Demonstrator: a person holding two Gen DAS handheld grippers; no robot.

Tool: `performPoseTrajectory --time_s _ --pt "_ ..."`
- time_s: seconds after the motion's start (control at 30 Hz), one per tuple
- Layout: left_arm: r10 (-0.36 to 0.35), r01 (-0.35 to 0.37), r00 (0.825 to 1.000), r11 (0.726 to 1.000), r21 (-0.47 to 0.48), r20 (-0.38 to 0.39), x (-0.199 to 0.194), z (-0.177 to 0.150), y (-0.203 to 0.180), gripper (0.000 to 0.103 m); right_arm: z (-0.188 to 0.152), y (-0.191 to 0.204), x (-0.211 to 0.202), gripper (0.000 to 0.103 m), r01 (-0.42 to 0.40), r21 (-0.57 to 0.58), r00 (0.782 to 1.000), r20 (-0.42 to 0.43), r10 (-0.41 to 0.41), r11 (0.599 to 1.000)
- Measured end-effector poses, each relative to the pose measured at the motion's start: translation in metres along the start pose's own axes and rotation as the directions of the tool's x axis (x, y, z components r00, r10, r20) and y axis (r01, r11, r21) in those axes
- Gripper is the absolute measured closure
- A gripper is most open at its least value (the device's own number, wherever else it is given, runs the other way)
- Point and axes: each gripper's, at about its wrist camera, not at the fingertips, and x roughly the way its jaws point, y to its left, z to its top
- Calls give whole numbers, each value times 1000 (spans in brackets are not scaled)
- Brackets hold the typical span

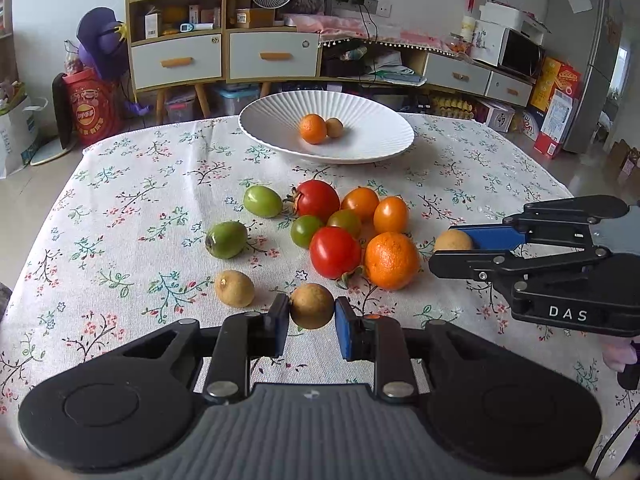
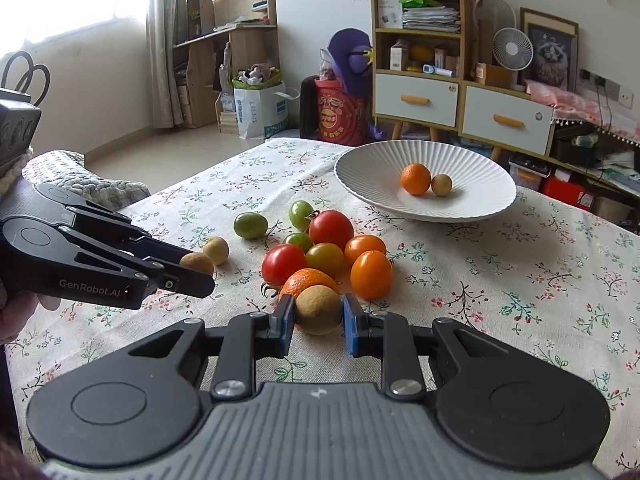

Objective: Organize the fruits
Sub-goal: 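Carry both held brown fruits over the white bowl with both tools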

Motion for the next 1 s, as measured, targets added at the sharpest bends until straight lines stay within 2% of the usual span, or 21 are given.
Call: performPoseTrajectory --time_s 0.37,0.6,0.87,1.0 --pt "17 -18 1000 1000 10 18 13 32 -12 90 22 -14 -1 80 34 41 998 49 -36 999" --pt "22 -21 1000 1000 -18 22 25 56 -20 90 37 -29 5 80 67 79 995 66 -72 995" --pt "43 -43 999 999 -23 23 41 85 -24 90 60 -55 9 80 75 144 991 103 -91 987" --pt "21 -20 1000 997 -69 21 54 98 -16 90 70 -71 14 80 52 153 992 108 -69 987"
